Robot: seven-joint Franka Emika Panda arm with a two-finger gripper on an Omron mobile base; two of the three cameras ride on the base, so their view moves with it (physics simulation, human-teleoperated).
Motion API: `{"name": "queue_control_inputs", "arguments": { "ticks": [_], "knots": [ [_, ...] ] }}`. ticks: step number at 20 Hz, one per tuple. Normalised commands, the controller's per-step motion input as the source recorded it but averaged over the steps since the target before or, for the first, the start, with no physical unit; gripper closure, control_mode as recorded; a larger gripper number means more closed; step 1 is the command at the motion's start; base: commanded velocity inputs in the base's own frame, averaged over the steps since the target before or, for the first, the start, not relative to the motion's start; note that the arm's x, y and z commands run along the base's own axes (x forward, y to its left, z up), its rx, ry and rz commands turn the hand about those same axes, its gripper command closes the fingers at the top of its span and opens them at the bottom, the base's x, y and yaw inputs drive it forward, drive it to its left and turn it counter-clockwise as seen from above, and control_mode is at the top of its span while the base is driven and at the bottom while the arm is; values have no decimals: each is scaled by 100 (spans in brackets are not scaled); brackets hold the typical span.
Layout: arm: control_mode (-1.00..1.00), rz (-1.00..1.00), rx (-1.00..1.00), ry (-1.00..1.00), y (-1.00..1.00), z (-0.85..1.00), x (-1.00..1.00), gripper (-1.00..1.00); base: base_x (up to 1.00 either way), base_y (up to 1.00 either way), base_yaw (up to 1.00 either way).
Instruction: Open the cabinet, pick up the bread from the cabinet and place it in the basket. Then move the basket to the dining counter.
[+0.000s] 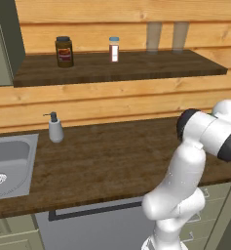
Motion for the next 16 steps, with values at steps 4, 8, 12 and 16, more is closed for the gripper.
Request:
{"name": "queue_control_inputs", "arguments": {
  "ticks": [4, 8, 12, 16],
  "knots": [
    [-100, 0, 8, 0, -67, -43, 0, 100, 0, 0, 0],
    [-100, 0, 8, 0, -56, -27, 0, 100, 0, 0, 0],
    [-100, 0, 9, 0, -50, -9, 0, -100, 0, 0, 0],
    [-100, 0, 9, 0, -11, 16, -8, -100, 0, 0, 0]
  ]
}}
